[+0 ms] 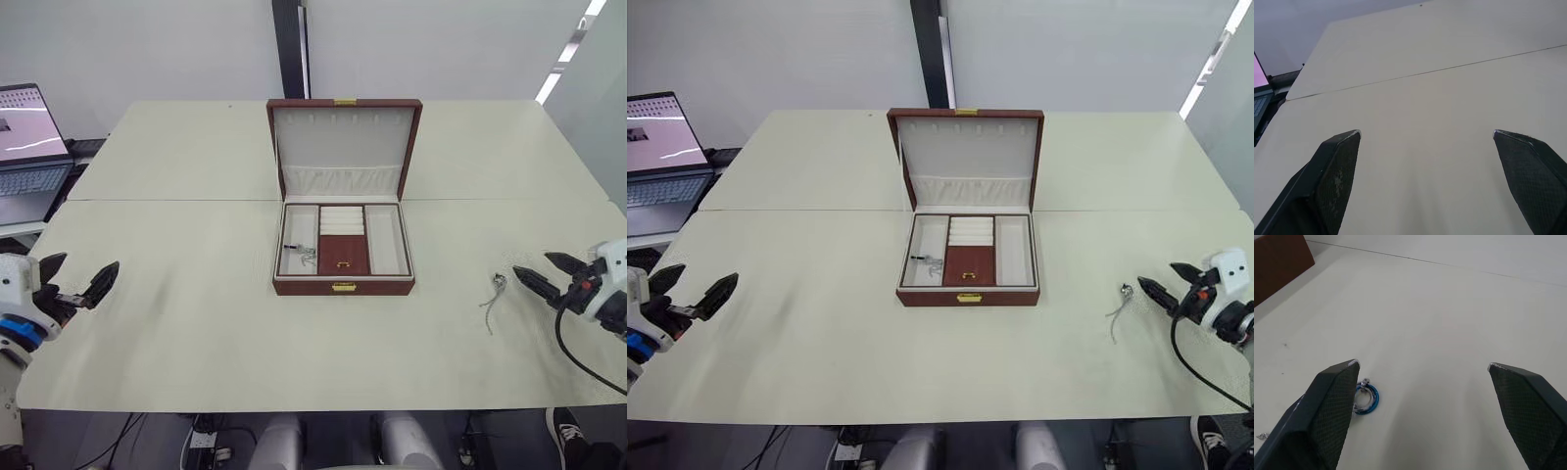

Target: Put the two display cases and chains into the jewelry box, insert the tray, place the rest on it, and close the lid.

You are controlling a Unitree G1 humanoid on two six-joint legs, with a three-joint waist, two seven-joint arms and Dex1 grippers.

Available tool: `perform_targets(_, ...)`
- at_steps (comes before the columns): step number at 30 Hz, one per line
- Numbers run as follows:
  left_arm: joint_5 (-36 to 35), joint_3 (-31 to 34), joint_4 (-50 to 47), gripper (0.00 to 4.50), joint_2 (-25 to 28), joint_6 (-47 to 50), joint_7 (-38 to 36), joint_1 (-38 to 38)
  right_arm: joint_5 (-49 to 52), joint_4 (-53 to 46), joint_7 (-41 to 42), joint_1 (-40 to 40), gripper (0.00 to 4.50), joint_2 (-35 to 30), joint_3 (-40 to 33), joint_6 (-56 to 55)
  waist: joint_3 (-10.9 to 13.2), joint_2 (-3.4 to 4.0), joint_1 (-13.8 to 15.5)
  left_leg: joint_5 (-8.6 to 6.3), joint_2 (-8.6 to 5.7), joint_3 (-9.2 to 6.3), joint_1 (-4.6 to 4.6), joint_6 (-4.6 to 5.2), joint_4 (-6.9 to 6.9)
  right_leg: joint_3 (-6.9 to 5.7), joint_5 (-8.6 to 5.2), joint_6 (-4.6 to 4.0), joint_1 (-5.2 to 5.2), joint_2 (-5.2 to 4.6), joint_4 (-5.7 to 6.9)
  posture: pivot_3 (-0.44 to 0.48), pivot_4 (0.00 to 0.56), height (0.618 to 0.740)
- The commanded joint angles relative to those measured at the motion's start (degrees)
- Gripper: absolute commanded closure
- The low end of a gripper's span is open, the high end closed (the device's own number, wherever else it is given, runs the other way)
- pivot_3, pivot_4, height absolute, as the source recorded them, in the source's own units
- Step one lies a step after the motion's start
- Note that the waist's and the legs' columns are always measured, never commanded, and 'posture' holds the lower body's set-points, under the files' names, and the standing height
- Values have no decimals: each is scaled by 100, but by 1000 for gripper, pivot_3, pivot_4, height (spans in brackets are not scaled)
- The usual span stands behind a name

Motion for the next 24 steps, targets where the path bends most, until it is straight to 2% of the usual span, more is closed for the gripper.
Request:
perform_targets(1,47,265,155,0,19,-258,130,-50,23,212,-277,-12,42,46,-349,-363,0,0,-1,0,0,0,0,0,0,0,0,0,0,0,0,0,150,740)
perform_targets(13,116,179,208,0,-145,-394,246,45,-13,619,-541,-23,42,119,-370,-736,0,0,-1,0,0,1,0,0,0,1,0,0,1,0,1,0,150,740)
perform_targets(21,135,82,107,0,-148,-382,203,45,18,464,-522,10,42,125,-340,-660,-1,0,-1,0,0,1,1,0,0,1,0,0,1,0,1,0,150,740)
perform_targets(24,101,-43,-303,0,-151,-299,196,6,217,77,-435,120,42,157,-394,-446,-1,0,1,0,0,0,0,0,1,1,0,0,1,0,1,0,150,740)
